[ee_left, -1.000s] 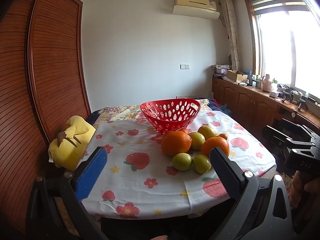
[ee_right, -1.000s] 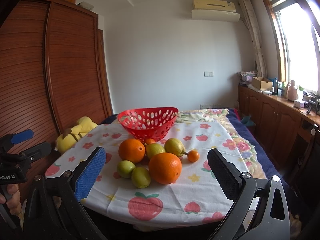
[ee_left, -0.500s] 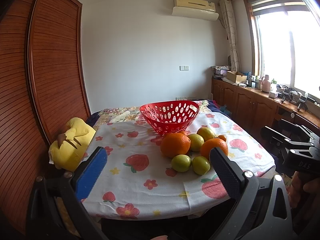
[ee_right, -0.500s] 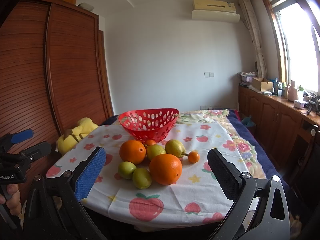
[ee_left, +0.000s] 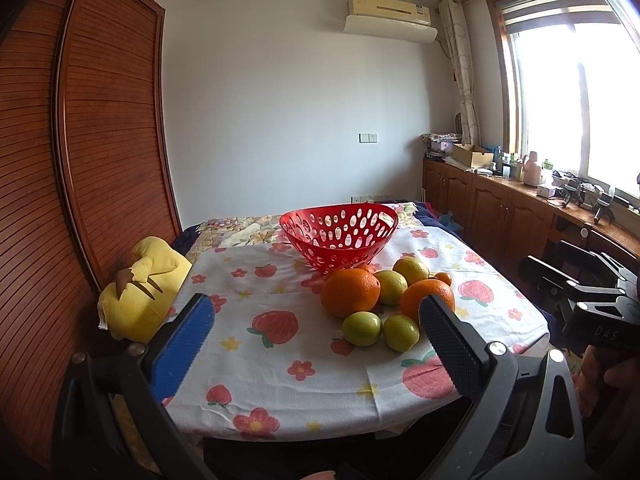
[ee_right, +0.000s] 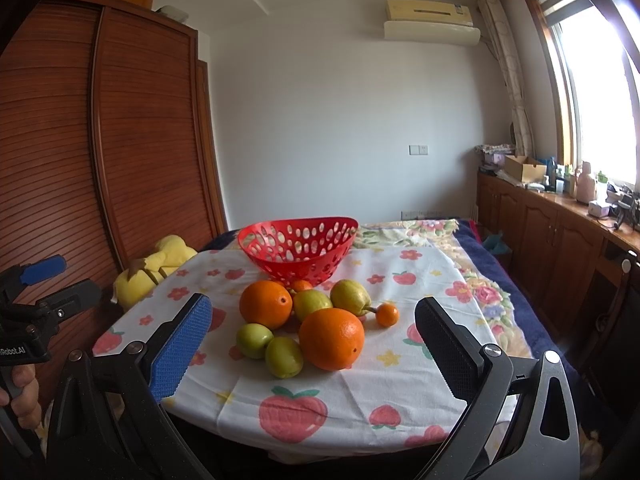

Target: Organize fruits

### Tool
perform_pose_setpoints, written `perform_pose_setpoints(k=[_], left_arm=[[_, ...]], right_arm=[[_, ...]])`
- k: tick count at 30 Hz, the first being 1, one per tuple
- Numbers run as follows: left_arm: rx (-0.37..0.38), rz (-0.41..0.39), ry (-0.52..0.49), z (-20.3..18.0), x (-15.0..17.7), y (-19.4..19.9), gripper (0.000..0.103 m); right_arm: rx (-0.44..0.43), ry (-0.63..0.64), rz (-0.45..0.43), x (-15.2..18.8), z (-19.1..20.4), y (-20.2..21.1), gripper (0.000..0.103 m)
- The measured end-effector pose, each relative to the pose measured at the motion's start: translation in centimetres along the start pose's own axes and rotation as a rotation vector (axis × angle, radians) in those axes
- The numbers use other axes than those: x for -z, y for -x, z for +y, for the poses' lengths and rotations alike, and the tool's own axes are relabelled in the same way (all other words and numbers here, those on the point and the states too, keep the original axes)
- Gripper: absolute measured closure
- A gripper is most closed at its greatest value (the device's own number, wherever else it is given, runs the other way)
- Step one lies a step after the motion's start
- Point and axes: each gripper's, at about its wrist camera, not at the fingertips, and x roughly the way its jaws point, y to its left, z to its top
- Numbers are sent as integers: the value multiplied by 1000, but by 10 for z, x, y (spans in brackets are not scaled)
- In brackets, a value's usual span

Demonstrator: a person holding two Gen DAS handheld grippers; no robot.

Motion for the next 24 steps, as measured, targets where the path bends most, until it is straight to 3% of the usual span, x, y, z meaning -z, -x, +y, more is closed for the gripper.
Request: perform_pose_setpoints(k=[18, 24], left_arm=[[3, -3, -2, -2, -1, 3, 0], [13, 30, 1, -4, 9, -12, 0]], right_arm=[[-1, 0, 0, 0, 0, 0, 0], [-8, 0, 24, -2, 6, -4, 0]])
